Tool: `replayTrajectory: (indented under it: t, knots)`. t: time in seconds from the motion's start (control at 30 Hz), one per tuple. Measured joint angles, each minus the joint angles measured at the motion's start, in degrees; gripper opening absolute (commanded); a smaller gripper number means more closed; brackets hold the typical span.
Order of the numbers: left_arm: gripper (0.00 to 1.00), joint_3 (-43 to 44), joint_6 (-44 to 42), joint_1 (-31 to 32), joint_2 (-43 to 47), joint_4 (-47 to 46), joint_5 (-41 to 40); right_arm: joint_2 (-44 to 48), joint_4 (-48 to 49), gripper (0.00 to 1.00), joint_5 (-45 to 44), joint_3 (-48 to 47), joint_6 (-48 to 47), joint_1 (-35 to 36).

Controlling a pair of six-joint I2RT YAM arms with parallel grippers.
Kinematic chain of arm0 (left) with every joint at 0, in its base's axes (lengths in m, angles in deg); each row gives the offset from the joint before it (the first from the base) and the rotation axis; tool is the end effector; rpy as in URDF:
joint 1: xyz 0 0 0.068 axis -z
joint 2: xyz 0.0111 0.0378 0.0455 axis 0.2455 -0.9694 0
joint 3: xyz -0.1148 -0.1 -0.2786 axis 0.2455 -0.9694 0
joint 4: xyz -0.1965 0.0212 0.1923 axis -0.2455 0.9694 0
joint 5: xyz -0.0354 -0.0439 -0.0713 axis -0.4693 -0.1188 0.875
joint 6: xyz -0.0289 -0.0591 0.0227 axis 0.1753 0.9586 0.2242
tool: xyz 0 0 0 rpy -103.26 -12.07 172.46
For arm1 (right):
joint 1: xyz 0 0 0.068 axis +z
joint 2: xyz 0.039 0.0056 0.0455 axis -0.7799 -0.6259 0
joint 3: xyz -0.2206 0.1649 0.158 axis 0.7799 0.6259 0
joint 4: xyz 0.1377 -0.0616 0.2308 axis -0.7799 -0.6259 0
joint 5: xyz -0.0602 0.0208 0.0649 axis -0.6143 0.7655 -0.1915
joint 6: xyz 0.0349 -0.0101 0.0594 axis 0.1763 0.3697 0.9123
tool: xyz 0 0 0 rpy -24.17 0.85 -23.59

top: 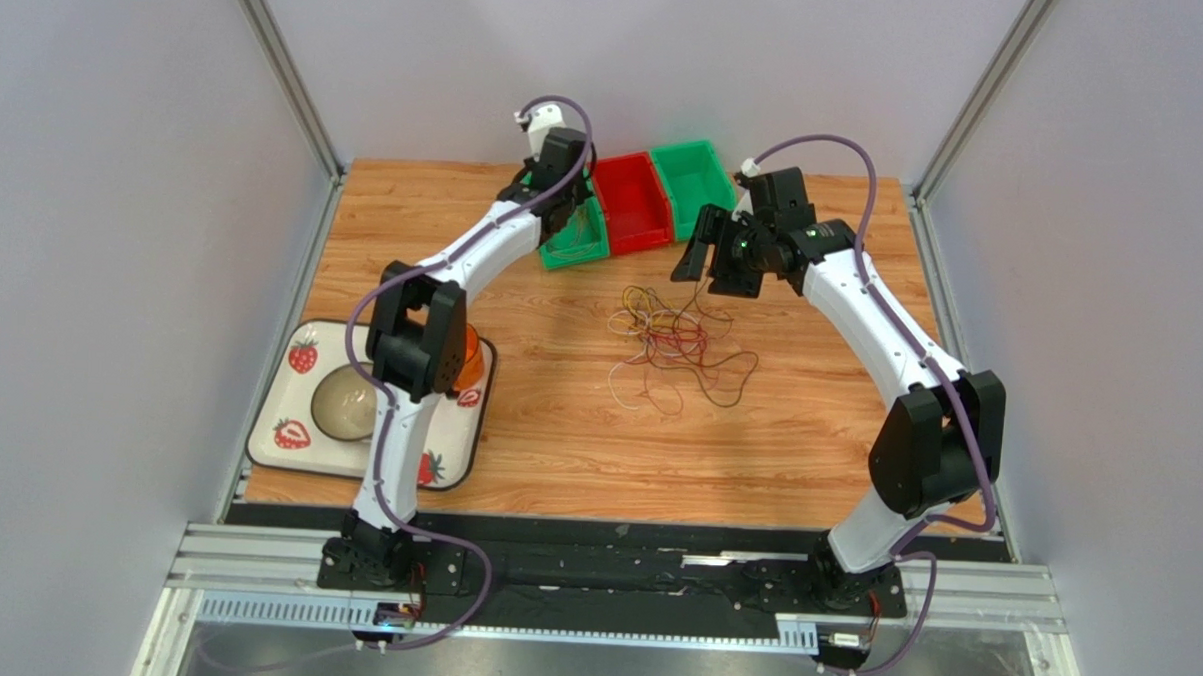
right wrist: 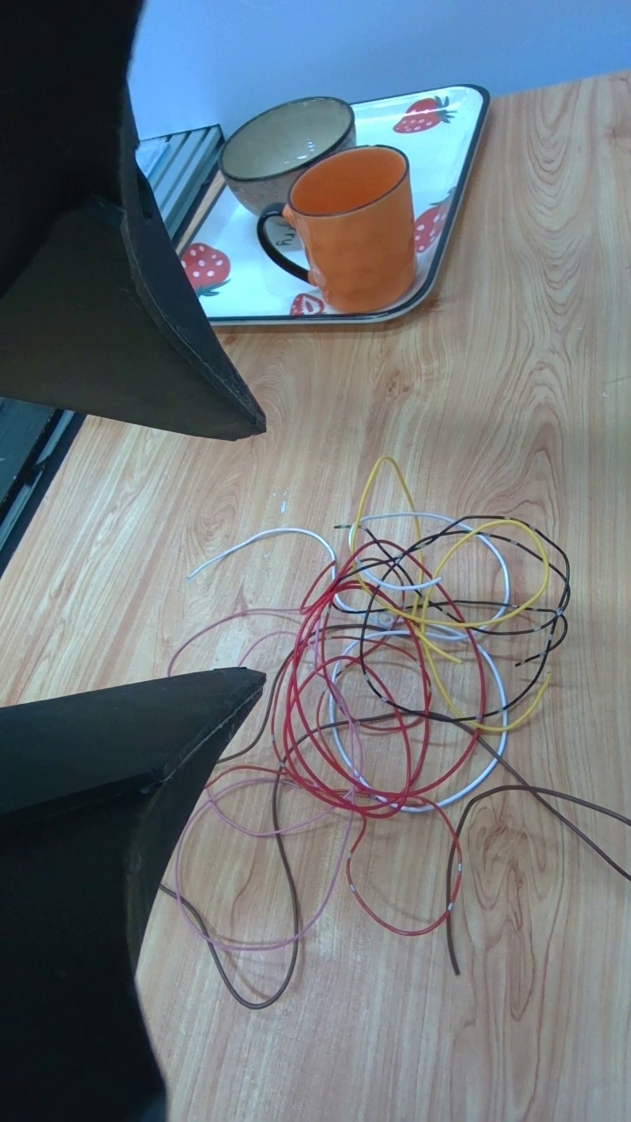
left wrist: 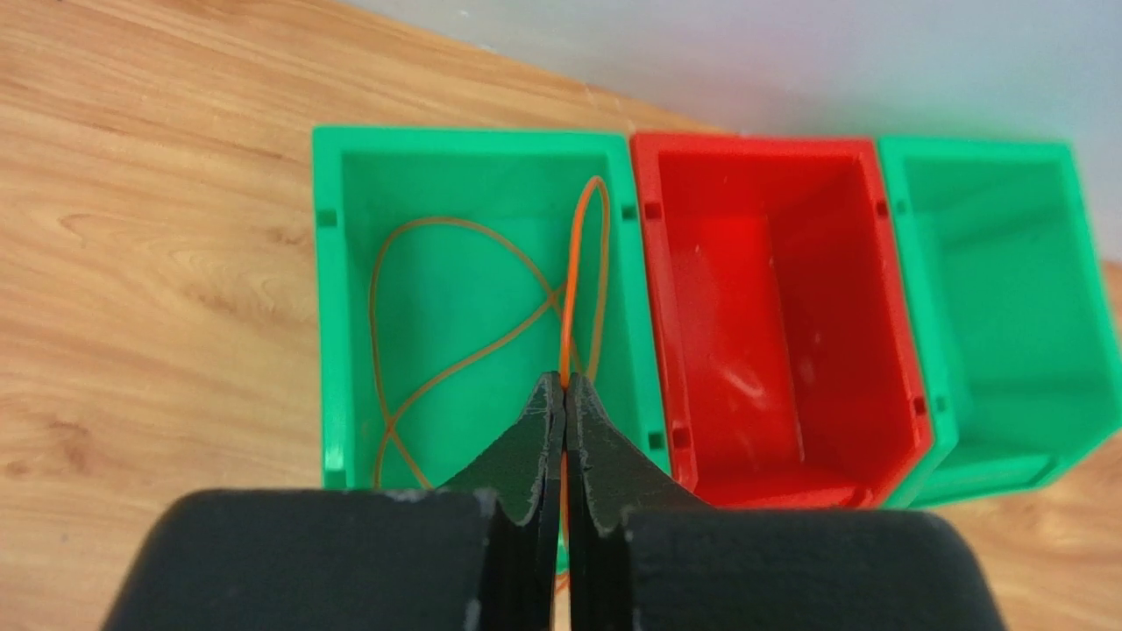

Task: Untangle the cables

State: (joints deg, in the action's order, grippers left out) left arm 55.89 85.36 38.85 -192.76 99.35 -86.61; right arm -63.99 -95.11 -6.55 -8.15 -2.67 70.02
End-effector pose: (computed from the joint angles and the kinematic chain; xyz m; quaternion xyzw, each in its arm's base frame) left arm 0.5482 -0.2258 0.2841 -0.1760 0.8234 -0.0925 0.5315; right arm 0.3685 0.1408 0.3425 0.0243 0.9320 0.2465 0.2645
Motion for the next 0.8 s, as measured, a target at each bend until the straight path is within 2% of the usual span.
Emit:
replayTrajectory:
  t: [0.07,0.17,0.23,0.4,0.5,0.6,0.8]
  knots:
    - [0.00,1.2,-1.2,0.9,-0.2,3.0,-1.3,0.0,0.0,0.68,0.0,0.0,0.0,0.0]
    - [0.00,11.4,-3.5,1.3,-3.8,9.5,-3.0,0.0,0.0,0.68,0.0,0.1,0.0,0.0]
    - [0.00,17.3,-4.9,1.0,-6.3,10.6,-4.3,0.0,0.0,0.69,0.0,0.2,0.0,0.0]
    - [0.00,23.1,-8.8,-0.1,-10.0,11.1,-7.1,0.0,0.1,0.69,0.0,0.2,0.0,-0.1]
    - [0.00,27.4,-8.7,-1.1,-13.3,13.2,-5.3,0.0,0.1,0.69,0.0,0.2,0.0,-0.1]
    - [0.00,26.6,-8.3,-1.8,-13.9,14.6,-2.4,0.0,0.1,0.68,0.0,0.2,0.0,-0.1]
    - [0.00,16.3,-6.5,-2.0,-11.8,14.4,-1.3,0.0,0.1,0.68,0.0,0.2,0.0,-0.1]
